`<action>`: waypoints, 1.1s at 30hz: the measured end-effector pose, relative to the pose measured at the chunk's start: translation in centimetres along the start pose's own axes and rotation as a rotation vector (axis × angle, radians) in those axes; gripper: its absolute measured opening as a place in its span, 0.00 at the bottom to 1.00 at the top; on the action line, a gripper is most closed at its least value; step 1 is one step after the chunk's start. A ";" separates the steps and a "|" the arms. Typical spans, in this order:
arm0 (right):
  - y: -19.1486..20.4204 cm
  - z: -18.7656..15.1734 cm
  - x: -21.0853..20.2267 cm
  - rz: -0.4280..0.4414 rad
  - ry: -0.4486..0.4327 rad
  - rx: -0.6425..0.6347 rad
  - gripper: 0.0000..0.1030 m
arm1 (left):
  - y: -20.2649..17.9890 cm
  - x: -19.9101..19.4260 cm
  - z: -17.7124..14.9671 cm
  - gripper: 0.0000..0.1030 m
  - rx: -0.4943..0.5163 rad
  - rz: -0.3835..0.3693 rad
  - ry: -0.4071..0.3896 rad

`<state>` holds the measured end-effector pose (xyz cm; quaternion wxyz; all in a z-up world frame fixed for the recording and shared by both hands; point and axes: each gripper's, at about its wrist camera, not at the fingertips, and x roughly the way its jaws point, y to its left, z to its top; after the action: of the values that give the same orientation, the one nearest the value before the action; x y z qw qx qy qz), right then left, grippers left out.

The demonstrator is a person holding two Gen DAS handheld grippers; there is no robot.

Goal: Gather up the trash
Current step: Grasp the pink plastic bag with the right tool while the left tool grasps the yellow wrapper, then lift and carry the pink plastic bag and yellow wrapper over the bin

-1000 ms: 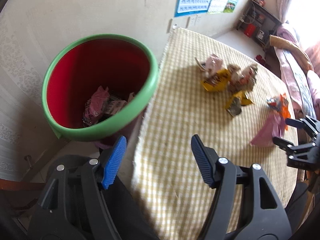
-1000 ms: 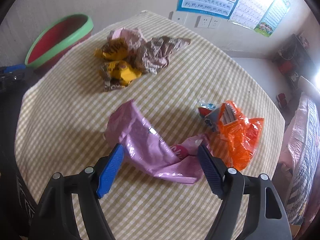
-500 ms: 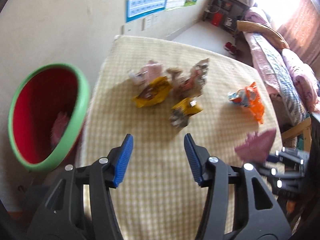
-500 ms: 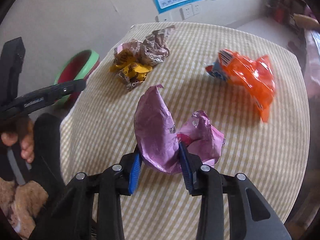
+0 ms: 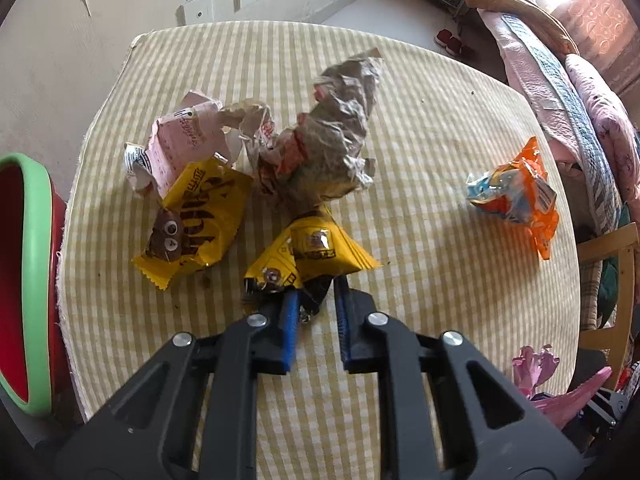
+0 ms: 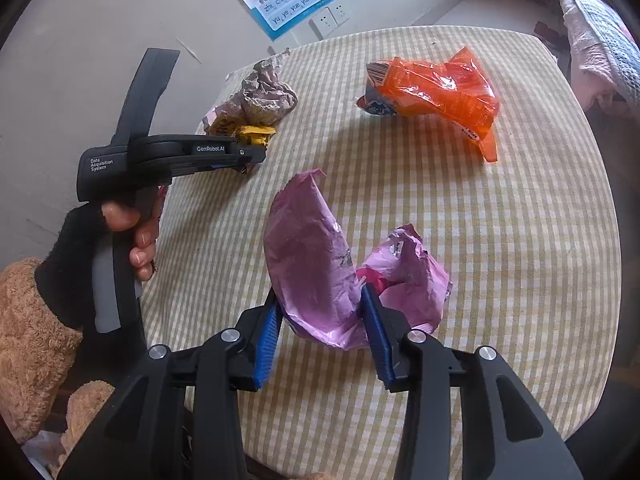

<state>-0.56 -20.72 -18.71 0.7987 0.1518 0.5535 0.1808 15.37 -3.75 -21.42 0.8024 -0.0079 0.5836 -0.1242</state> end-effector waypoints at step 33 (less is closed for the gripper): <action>5.2 0.1 4.4 -0.119 0.046 -0.250 0.36 | 4.2 -4.9 -9.1 0.00 -0.151 -0.032 -0.050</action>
<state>0.37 -14.07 -20.05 0.8076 0.0139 0.5530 0.2043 6.18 2.51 -20.39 0.8119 -0.0810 0.5707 -0.0922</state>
